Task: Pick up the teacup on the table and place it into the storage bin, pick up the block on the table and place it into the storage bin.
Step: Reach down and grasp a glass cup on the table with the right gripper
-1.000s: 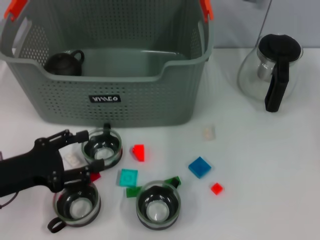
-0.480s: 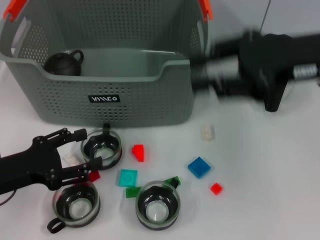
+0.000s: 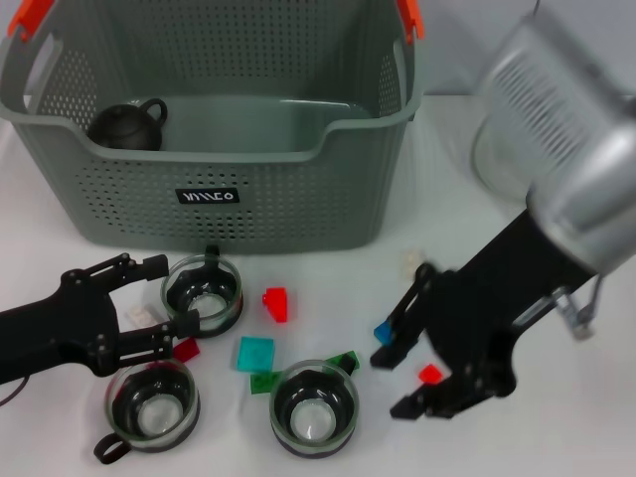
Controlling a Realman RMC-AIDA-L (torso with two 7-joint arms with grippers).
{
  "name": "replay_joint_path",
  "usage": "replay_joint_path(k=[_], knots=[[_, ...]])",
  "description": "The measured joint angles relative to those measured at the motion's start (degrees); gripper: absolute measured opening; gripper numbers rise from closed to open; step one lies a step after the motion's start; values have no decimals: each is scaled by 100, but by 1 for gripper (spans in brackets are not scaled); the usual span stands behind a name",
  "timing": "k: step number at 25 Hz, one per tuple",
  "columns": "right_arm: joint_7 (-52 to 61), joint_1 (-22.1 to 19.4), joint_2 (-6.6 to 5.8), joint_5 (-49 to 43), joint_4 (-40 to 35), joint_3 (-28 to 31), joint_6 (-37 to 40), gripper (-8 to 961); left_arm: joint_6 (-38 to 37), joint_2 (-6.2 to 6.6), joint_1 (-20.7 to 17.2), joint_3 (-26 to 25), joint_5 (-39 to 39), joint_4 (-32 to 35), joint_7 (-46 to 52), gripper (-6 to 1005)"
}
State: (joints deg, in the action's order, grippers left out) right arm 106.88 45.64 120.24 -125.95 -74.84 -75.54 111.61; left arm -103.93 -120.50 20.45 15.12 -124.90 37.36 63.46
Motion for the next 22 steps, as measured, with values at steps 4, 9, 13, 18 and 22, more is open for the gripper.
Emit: replay_joint_path(k=[4, 9, 13, 18, 22], knots=[[193, 329, 33, -255, 50, -1258, -384, 446, -24, -1, -1, 0, 0, -11, 0, 833], [587, 489, 63, -534, 43, -2386, -1121, 446, -53, -10, -24, 0, 0, -25, -1, 832], [820, 431, 80, -623, 2, -3195, -1828, 446, -56, -16, -40, 0, 0, -26, 0, 832], [901, 373, 100, -638, -14, -3867, -2359, 446, -58, -18, -42, 0, 1, -34, 0, 831], [1071, 373, 114, -795, 4, -4136, -2555, 446, -58, -18, -41, 0, 0, -36, 0, 831]])
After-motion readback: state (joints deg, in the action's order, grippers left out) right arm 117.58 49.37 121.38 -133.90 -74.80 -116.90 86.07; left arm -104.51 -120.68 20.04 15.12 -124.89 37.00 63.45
